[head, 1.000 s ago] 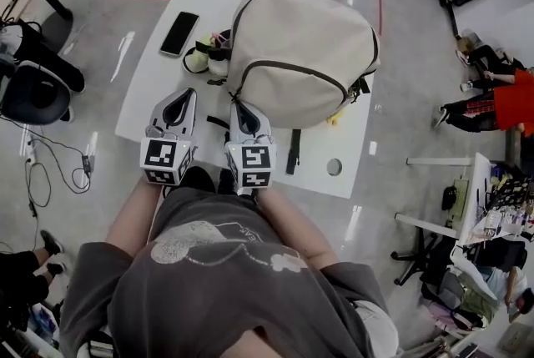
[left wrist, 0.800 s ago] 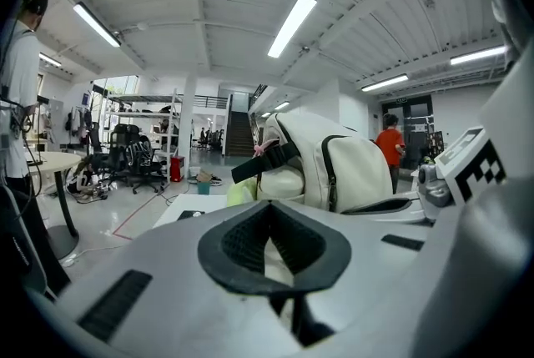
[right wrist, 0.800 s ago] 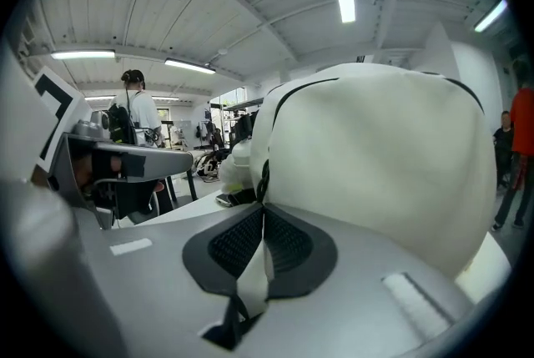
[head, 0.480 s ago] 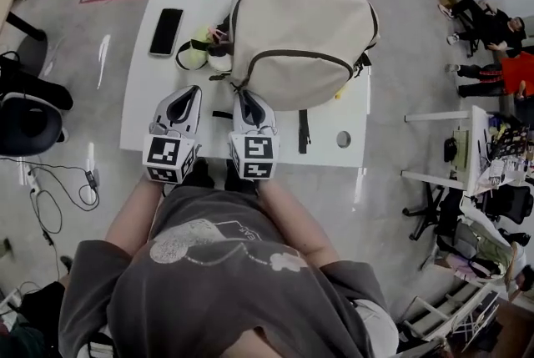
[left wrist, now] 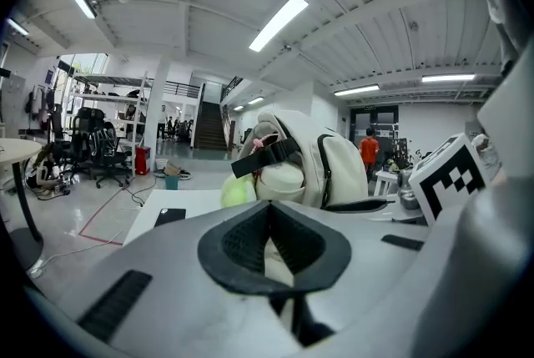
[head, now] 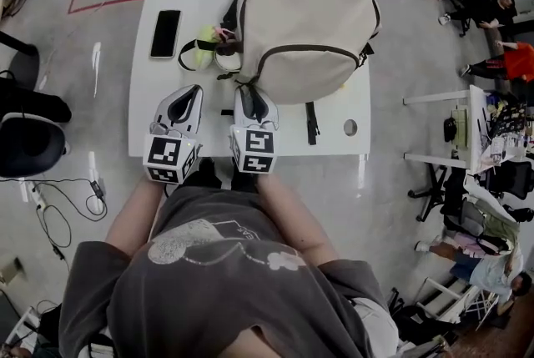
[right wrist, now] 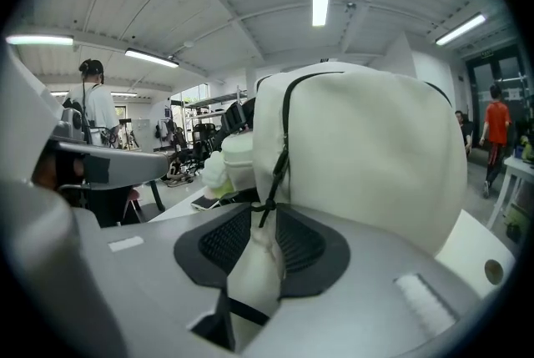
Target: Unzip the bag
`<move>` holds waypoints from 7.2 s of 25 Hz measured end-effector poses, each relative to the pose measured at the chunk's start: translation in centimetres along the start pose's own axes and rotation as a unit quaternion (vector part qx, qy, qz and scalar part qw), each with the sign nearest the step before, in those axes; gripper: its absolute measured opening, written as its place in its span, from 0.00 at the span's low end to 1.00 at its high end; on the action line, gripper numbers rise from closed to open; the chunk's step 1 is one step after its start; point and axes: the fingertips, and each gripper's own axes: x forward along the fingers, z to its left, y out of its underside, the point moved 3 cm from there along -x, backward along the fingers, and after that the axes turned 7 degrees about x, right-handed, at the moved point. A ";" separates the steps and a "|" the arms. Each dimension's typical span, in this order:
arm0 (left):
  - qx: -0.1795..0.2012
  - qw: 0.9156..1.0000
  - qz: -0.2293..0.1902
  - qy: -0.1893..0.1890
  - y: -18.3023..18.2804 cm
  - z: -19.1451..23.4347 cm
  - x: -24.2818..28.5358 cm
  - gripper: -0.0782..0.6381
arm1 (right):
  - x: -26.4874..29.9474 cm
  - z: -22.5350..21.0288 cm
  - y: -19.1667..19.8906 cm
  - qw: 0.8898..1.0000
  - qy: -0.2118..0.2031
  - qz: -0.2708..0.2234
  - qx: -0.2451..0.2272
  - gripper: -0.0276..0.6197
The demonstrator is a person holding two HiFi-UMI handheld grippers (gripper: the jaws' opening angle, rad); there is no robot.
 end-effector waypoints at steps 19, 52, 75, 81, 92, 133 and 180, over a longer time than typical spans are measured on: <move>0.007 0.999 0.016 0.040 2.0 0.7 -0.3 0.12 | 0.9 0.0 -0.8 0.995 0.043 -0.049 0.076 0.09; 0.006 0.996 -0.020 0.087 0.4 -5.1 3.3 0.12 | -3.5 1.4 -10.4 0.983 -0.142 -0.093 -0.074 0.08; 0.032 0.998 0.014 0.045 -1.0 -10.4 8.6 0.27 | -4.7 -0.5 -15.6 0.960 -0.260 -0.078 -0.064 0.08; 0.031 0.999 0.015 0.026 -1.1 -10.6 8.3 0.18 | -4.9 -2.7 -17.0 0.960 -0.258 -0.090 -0.055 0.08; 0.013 1.000 0.012 0.001 -1.3 -11.1 7.6 0.16 | -5.9 -9.4 -18.5 0.969 -0.218 -0.112 -0.019 0.08; -0.036 0.987 -0.021 -0.153 -4.0 -12.3 6.1 0.26 | -9.4 -21.7 -17.0 0.961 -0.248 -0.122 0.016 0.21; -0.061 0.993 -0.099 -0.008 -3.7 -23.7 -16.1 0.12 | -35.9 -12.3 -3.2 0.989 -0.071 -0.128 0.020 0.04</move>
